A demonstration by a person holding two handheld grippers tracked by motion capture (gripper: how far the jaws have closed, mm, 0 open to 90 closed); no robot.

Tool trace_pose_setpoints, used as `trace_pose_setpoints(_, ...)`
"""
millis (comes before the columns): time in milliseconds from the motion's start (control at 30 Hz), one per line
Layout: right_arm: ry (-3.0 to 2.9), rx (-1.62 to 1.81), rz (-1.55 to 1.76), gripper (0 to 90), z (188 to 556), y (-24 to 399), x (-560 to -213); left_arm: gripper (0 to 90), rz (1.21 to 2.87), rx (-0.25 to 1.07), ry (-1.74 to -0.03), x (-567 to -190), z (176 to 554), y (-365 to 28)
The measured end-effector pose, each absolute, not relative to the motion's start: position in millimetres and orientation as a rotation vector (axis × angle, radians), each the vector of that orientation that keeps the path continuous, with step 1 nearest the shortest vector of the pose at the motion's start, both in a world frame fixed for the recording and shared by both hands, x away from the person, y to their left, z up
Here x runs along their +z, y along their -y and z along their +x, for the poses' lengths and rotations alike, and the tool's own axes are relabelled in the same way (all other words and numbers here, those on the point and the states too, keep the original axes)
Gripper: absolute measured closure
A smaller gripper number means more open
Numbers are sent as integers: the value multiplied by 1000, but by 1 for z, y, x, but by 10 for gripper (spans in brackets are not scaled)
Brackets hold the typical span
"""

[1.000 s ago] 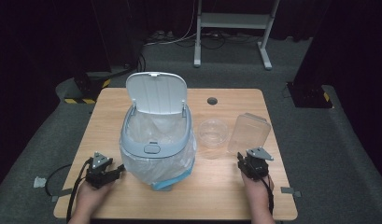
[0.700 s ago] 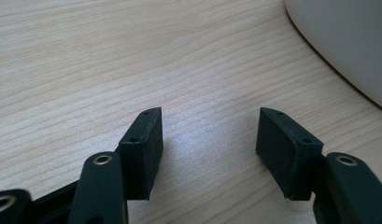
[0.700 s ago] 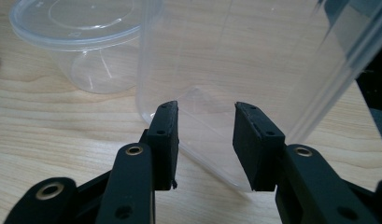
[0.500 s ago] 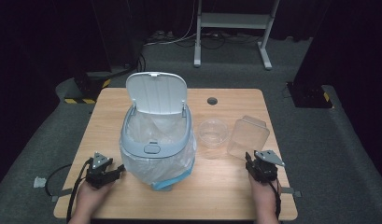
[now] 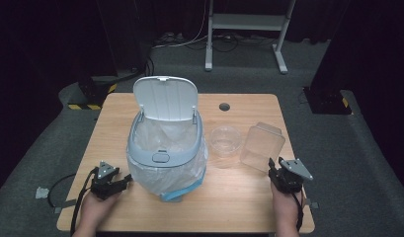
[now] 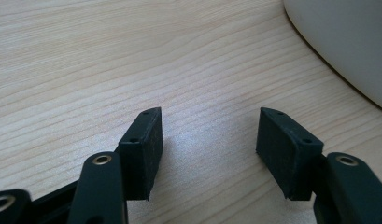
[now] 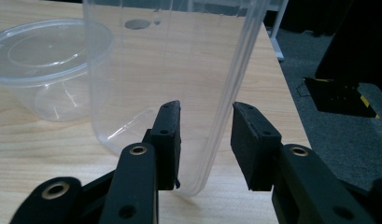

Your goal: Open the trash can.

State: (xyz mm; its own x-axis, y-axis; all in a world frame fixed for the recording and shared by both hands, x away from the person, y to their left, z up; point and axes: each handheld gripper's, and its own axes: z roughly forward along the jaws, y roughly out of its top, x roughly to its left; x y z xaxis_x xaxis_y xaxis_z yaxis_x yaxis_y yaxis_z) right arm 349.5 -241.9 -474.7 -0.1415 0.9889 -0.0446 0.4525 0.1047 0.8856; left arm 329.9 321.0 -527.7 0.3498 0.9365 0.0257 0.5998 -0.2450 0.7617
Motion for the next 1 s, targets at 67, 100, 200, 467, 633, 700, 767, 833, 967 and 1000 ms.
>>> trace_pose_setpoints(67, -1682, 986, 1439, 611, 355, 246, -476, 409, 1948, 646, -1340, -528, 330, -321)
trace_pose_setpoints(100, -1677, 988, 1443, 609, 357, 248, -477, 409, 1948, 646, -1340, -528, 330, -321)
trace_pose_setpoints(200, -1671, 1006, 1458, 607, 362, 250, -478, 408, 1949, 651, -1341, -528, 330, -321)
trace_pose_setpoints(467, -1695, 1040, 1462, 606, 372, 252, -480, 409, 1951, 668, -1339, -528, 329, -320)
trace_pose_setpoints(633, -1715, 1050, 1444, 628, 368, 248, -480, 411, 1953, 671, -1338, -528, 328, -319)
trace_pose_setpoints(700, -1729, 1060, 1436, 645, 363, 246, -479, 411, 1956, 668, -1335, -528, 328, -319)
trace_pose_setpoints(767, -1738, 1066, 1431, 650, 361, 245, -479, 411, 1957, 670, -1333, -528, 328, -319)
trace_pose_setpoints(833, -1745, 1071, 1419, 663, 357, 243, -478, 411, 1959, 671, -1328, -528, 328, -319)
trace_pose_setpoints(967, -1747, 1083, 1403, 663, 354, 238, -476, 411, 1960, 668, -1325, -528, 328, -319)
trace_pose_setpoints(1000, -1747, 1083, 1403, 663, 354, 238, -476, 411, 1960, 668, -1325, -528, 328, -319)
